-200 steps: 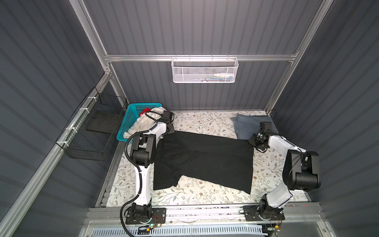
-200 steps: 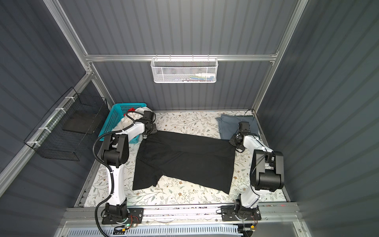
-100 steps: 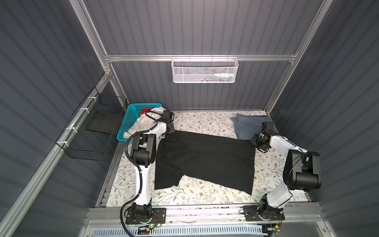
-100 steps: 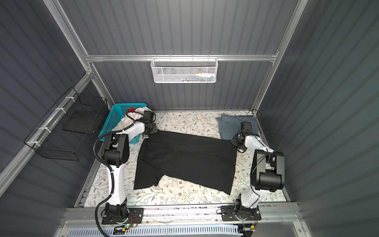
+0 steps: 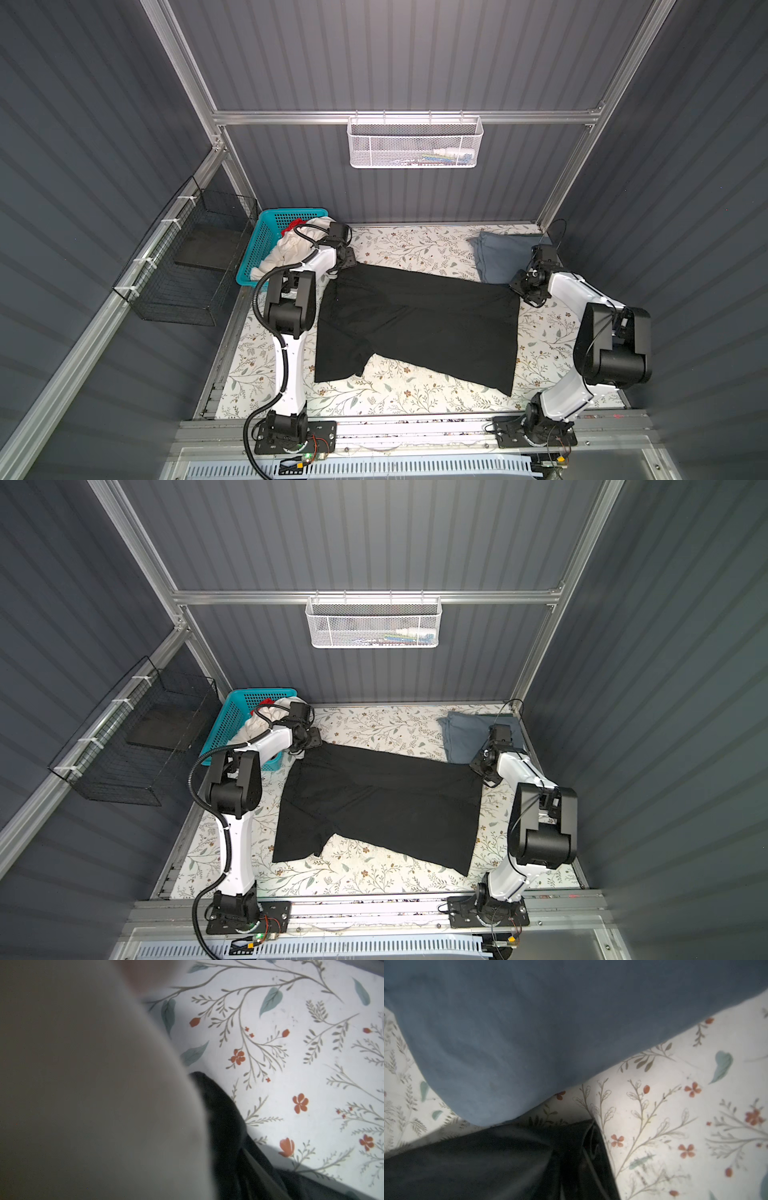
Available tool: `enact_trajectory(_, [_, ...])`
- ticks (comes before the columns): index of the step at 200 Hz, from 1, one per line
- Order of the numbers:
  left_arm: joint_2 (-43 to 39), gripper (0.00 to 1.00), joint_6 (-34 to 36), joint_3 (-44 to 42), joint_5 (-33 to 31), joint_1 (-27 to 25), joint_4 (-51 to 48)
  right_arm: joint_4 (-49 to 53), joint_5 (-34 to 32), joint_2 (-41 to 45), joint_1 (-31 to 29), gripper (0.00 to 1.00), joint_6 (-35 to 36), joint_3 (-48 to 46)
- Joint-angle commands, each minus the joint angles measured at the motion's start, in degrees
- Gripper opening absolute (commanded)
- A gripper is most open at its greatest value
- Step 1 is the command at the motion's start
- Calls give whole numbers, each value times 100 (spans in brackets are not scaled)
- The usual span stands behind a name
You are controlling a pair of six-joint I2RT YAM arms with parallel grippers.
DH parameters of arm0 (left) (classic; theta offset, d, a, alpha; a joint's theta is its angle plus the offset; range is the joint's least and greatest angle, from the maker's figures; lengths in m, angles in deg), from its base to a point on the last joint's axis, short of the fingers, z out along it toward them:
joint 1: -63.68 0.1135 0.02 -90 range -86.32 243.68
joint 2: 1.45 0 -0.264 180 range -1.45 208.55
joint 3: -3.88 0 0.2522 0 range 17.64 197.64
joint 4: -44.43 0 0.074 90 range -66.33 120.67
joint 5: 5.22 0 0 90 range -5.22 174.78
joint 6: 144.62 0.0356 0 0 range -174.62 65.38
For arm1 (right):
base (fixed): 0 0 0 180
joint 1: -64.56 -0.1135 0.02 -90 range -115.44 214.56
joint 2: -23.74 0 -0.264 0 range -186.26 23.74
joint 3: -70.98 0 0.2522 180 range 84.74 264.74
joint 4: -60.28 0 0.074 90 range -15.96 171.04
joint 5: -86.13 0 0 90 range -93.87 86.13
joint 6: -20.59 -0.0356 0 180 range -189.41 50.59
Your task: Fold and stack the t-shirts
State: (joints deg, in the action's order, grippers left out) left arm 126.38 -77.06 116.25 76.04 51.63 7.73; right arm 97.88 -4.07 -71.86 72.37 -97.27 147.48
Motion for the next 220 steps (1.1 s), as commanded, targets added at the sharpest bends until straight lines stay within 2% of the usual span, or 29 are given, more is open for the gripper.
enact_trajectory(1, [-449,91,55,-110,412,-58,227,210,-59,164,44,68,27,128])
enact_trajectory(11, [-582,99,27,-184,497,-77,328,233,-70,266,44,76,17,69])
enact_trajectory(31, [-792,100,-32,-269,701,-91,488,261,-116,522,44,92,-6,-79])
enact_trajectory(46, [-901,100,-77,-264,894,-96,488,294,-176,773,37,99,-54,-244])
enact_trajectory(97, [-1194,100,-368,-543,1760,-121,915,350,175,1882,28,99,-365,-977])
enact_trajectory(132, [-1343,100,-553,-654,2465,-195,1011,435,523,2642,-220,99,-613,-1479])
enact_trajectory(168, [-2148,100,-369,-1109,2293,-476,613,1188,250,3406,-883,99,-674,-1606])
enact_trajectory(220, [-3895,100,-121,-2545,1769,-675,132,2162,41,4343,-2063,99,-1052,-1983])
